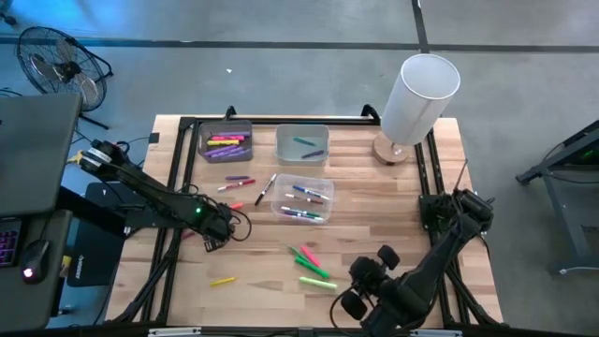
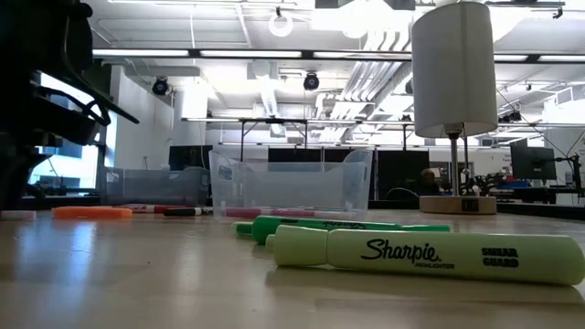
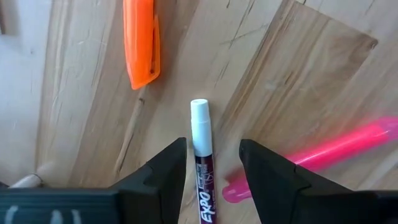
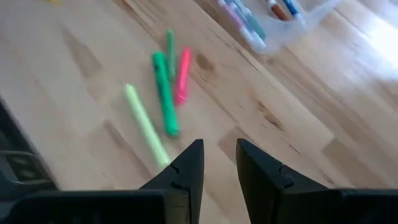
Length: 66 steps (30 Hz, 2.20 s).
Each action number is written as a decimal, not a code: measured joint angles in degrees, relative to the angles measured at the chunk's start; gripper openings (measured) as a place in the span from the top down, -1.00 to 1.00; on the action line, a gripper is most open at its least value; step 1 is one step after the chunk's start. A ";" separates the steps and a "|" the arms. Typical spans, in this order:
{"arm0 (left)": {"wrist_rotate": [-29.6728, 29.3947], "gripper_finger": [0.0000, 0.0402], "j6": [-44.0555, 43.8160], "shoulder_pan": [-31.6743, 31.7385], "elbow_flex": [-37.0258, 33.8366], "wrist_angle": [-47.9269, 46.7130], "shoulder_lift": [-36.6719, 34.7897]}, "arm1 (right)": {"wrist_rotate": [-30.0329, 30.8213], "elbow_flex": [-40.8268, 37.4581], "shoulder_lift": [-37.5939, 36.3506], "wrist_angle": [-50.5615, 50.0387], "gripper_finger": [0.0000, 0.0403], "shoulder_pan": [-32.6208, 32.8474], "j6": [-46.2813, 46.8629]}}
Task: Pick & Place Markers
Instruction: Put the purple marker into the white bin, then put the top pink pen into the gray bin
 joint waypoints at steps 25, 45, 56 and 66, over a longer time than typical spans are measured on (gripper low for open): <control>2.14 0.95 -9.32 -0.02 5.75 -5.70 0.29 | -2.52 -53.54 -21.25 53.00 0.59 6.24 3.45; -12.88 0.99 15.60 12.64 41.51 -18.87 1.35 | -1.57 -67.31 -30.18 70.84 0.59 -4.49 -7.79; -9.21 1.00 47.84 27.31 60.26 -12.57 17.35 | -1.74 -67.29 -30.18 71.08 0.59 -8.24 -6.92; -1.05 1.00 52.88 29.55 64.45 -10.52 30.59 | -1.08 -67.27 -30.18 73.09 0.59 -11.12 -6.07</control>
